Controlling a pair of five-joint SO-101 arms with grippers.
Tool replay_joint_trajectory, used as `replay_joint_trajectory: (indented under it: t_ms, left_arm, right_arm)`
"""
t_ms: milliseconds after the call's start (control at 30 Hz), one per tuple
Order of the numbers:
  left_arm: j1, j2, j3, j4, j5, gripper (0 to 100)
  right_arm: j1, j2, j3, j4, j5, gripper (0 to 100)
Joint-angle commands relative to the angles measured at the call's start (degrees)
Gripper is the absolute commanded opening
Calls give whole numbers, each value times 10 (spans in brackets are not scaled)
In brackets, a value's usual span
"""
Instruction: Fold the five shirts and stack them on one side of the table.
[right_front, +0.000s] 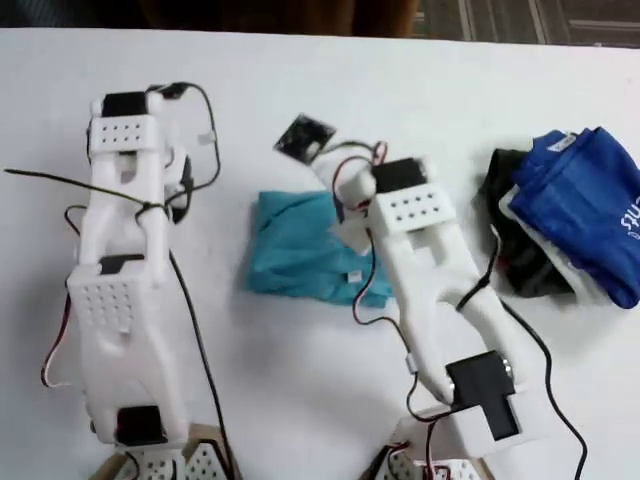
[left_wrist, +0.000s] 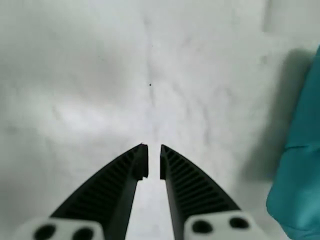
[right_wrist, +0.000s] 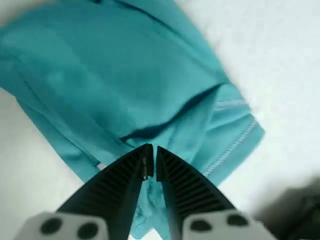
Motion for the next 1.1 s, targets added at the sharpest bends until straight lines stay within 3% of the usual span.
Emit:
replay_joint_trajectory:
  t_ms: [0,167,367,800,1067]
  left_arm:
    - [-2,3,-4,7,4,64]
    - [18,7,-2,7,4,64]
    - [32,5,-5,7,5,64]
    - [34,7,-5,7,5,64]
    - [71,3,-7,-18,47,64]
  right_arm:
    - [-2,-11,28,-27,0,20]
    - [5,47,62,-32,0,20]
    - [5,77,69,39,73,20]
    - [6,75,65,153,76,20]
    - [9,13,-46,206,76,20]
